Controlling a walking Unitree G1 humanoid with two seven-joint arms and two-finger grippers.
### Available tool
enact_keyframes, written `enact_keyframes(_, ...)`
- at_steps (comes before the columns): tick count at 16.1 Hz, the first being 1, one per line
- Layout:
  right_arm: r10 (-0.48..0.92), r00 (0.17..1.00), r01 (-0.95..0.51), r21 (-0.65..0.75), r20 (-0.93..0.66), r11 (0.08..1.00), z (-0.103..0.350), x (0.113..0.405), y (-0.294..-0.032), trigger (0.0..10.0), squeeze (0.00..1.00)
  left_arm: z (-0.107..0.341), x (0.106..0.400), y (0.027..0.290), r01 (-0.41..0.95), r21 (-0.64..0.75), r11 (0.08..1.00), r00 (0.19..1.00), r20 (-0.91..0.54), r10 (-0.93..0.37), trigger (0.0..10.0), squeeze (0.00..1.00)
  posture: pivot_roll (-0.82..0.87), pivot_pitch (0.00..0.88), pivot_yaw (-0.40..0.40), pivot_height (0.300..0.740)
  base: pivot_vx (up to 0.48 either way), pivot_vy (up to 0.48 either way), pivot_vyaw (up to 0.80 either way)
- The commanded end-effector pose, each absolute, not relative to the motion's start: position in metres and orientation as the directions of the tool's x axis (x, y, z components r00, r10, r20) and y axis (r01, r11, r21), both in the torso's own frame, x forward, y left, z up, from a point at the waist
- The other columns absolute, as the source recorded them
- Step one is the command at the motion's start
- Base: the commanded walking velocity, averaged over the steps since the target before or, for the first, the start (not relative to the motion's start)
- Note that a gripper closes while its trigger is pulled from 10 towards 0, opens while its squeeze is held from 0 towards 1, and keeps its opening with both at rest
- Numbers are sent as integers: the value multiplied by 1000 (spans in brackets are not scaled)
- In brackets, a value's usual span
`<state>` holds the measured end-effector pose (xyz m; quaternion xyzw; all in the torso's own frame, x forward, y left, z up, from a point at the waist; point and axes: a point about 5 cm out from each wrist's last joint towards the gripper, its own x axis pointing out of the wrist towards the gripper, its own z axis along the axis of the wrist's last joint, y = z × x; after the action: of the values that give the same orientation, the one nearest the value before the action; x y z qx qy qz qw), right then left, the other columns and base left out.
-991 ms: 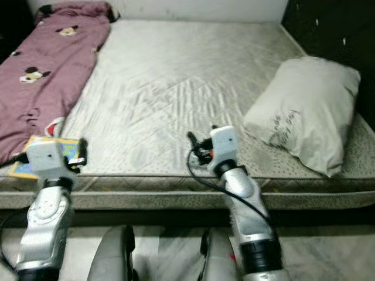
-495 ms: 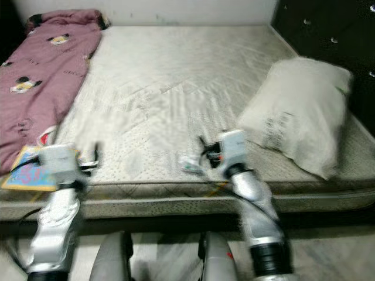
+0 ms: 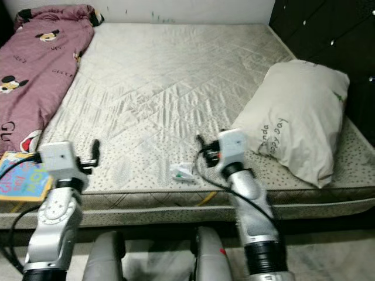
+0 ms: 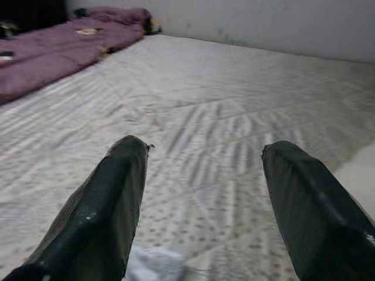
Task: Clean up the room
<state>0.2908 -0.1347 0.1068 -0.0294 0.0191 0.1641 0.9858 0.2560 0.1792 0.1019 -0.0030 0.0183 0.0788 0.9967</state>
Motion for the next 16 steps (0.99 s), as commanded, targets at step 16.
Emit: enact_keyframes(16,336,941,-338,-76,-37,938,111,297,-135,10000,0,105,259,180,-163,-23,986,986,-27,162,10000,0,-45,0,-17,524,0,0,100)
